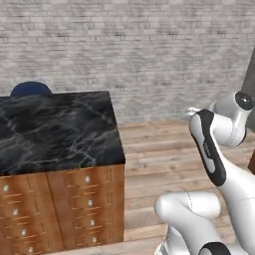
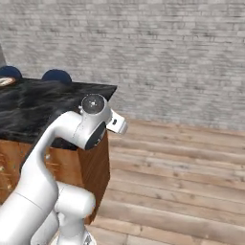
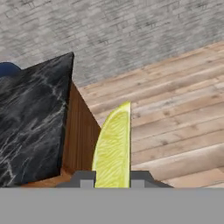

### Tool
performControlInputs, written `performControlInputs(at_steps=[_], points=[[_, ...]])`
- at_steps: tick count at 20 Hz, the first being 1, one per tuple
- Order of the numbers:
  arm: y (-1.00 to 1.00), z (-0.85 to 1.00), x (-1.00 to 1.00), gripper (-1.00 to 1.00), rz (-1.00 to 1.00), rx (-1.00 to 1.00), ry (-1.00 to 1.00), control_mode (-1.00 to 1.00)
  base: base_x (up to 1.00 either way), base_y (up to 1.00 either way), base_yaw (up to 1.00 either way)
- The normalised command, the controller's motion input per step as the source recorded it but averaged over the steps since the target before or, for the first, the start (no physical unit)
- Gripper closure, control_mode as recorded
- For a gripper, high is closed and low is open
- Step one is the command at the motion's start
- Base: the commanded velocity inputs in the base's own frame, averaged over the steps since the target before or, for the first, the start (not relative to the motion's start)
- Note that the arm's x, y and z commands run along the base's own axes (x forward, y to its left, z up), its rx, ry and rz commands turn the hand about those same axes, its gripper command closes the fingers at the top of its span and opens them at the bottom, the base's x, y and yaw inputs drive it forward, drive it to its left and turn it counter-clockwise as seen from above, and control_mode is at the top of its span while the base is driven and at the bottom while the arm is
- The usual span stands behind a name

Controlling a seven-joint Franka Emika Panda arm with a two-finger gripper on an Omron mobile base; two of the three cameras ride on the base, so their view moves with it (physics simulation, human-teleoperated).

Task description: Take the lemon wedge from the fridge and place it on the plate with fish on the dining counter.

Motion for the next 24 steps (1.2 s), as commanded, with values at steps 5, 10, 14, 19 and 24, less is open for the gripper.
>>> performControlInputs(at_steps=[5, 10, 14, 19, 24], points=[[0.0, 0.0, 0.0, 1.0, 0.0, 0.0, 0.0, 1.0, 1.0, -0.96, -0.01], [0.0, 0.0, 0.0, 1.0, 0.0, 0.0, 0.0, 1.0, 1.0, -0.5, 0.11], [0.0, 0.0, 0.0, 1.0, 0.0, 0.0, 0.0, 1.0, 1.0, -0.17, 0.23], [0.0, 0.0, 0.0, 1.0, 0.0, 0.0, 0.0, 1.0, 1.0, 0.0, 0.39], [0.0, 0.0, 0.0, 1.0, 0.0, 0.0, 0.0, 1.0, 1.0, 0.0, 0.38]])
